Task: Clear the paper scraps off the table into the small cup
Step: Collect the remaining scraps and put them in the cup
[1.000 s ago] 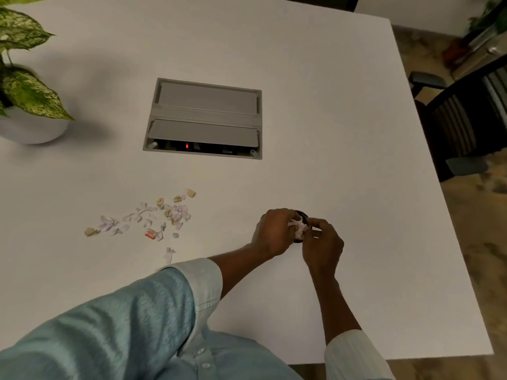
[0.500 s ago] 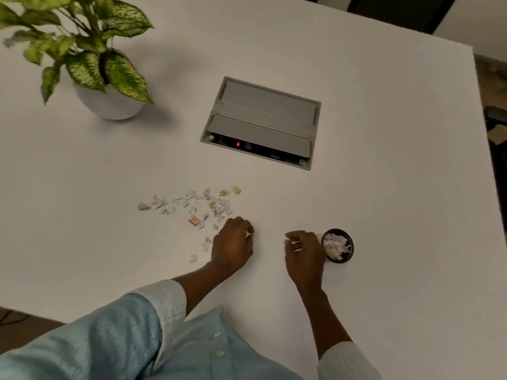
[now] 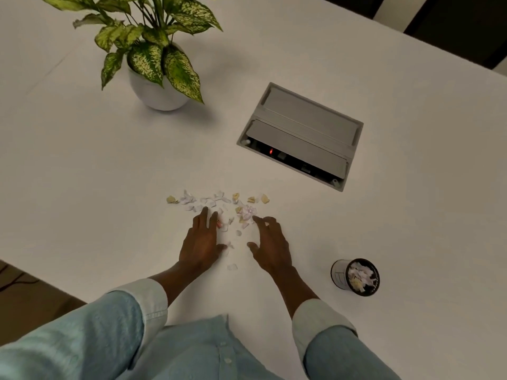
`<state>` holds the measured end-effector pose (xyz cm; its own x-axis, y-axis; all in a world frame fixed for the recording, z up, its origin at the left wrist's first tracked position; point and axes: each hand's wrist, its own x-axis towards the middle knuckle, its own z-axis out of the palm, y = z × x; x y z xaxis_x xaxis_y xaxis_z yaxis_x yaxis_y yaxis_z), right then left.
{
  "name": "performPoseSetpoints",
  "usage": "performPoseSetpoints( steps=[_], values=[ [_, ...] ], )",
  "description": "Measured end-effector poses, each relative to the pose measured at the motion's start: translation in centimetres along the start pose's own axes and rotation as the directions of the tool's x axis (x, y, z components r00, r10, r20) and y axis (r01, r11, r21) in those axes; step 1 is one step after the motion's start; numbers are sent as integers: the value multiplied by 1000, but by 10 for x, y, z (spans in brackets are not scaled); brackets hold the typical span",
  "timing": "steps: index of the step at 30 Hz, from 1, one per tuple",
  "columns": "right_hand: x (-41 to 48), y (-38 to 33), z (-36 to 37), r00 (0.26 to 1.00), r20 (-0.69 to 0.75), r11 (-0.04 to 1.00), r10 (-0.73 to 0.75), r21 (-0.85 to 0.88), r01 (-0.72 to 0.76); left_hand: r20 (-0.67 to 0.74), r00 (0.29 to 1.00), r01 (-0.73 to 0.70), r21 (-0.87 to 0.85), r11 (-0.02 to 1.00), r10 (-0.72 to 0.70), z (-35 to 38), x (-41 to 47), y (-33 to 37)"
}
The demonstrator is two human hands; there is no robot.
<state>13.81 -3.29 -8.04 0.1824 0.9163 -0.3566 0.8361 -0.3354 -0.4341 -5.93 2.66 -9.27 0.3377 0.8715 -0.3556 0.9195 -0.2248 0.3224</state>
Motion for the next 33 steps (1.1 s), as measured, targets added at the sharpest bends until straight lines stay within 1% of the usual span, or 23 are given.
performPoseSetpoints(
  steps=[2,5,12,16,19,21,25,28,31,33],
  values=[
    [8,-7,-1,999,36,999,-29,-43,30,9,1000,-9,3,1000,9,4,3,-2],
    [16,-15,1,993,76,988,-89,-116,97,23,998,-62,29,998,61,10,8,-6],
    [32,-25,12,986,124,939,-111,-311,145,69,982,-180,72,981,176,11,20,-1],
    [35,-32,11,980,141,926,-138,-333,179,23,973,-229,34,973,229,11,21,3],
    [31,-36,12,983,125,921,-137,-348,172,-11,975,-222,-37,974,222,12,18,7],
    [28,-38,11,985,106,912,-138,-375,169,-22,970,-243,-1,970,243,14,17,9],
    [23,-37,17,984,94,925,-155,-336,177,-28,966,-257,22,966,257,17,16,8],
    [20,-32,23,994,13,974,-112,-198,113,-33,967,-252,34,967,253,15,18,8],
    [14,-15,30,992,-109,996,-57,-75,49,-86,976,-204,-56,977,199,12,18,6],
    [4,0,29,986,-163,1000,-12,19,15,-116,978,-186,-130,974,171,10,14,7]
  ],
)
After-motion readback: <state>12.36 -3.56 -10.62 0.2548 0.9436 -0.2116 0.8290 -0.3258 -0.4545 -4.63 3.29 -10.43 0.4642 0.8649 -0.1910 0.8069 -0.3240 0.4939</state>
